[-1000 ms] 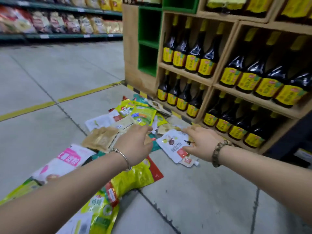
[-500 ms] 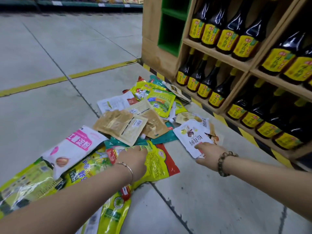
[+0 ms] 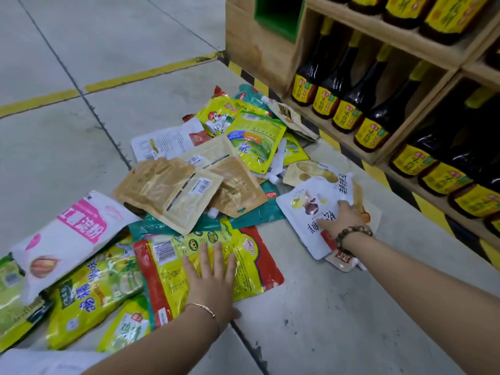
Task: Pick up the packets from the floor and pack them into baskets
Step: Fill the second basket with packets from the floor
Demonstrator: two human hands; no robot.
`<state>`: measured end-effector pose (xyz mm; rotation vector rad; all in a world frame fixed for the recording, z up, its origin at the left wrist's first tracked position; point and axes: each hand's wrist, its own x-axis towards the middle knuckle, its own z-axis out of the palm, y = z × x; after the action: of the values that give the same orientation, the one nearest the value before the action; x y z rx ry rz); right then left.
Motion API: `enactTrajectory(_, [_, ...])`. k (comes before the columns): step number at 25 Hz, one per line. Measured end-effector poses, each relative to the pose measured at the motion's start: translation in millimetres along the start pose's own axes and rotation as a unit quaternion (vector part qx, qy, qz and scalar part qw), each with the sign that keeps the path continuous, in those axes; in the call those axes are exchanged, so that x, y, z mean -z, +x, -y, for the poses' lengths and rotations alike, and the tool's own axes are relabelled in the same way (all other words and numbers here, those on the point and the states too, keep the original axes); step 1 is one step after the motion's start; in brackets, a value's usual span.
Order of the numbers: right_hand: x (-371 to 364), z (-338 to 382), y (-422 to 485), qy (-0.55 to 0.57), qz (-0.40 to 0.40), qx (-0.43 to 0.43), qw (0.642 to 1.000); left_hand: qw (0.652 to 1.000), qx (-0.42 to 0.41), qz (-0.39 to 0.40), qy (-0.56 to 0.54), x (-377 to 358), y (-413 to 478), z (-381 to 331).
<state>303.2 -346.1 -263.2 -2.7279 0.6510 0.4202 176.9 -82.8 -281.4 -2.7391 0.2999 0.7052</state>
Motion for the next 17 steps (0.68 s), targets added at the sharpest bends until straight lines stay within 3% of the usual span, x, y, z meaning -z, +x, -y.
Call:
enactTrajectory(2, [-5.3,0.8,7.6,-0.007,-0.005,0.005,1.0,0.999,-0.004,-0.041,-0.012,-2.7,6.3,4.3])
enactTrajectory(4, [-11.3,1.5,10.4,-0.01,-0.02,0.011,1.0,0.999,-0.044,-0.015,-0.019,-0.1,9.9,12.7])
enactTrajectory(7, [-11.2,5.3,10.7,0.0,-0.045,-0.002,0.999,0.994,-0.089,-0.047,0.041,-3.3,14.9,14.8])
enactTrajectory(8, [-9.9,7.7,8.8,0.011,-0.038,-0.01,0.999,0.995,-0.092,-0.016,0.039,2.9,13.1,15.0])
enactTrajectory(9, [-8.1,9.8,6.4,0.027,-0.027,-0.01,0.999,0.995,-0.089,-0.017,0.037,13.0,11.6,12.9])
enactTrajectory(10, [-6.4,11.8,1.7,0.047,-0.014,-0.003,0.999,0.993,-0.084,-0.067,0.051,11.6,14.1,9.3])
enactTrajectory(14, [-0.7,5.3,-19.0,0.145,-0.004,0.025,0.989,0.992,-0.092,-0.062,0.053,28.9,5.5,13.3])
enactTrajectory(17, [9.5,-4.8,-32.3,0.192,-0.009,0.053,0.98,0.992,-0.075,-0.103,-0.014,38.4,-2.5,20.0])
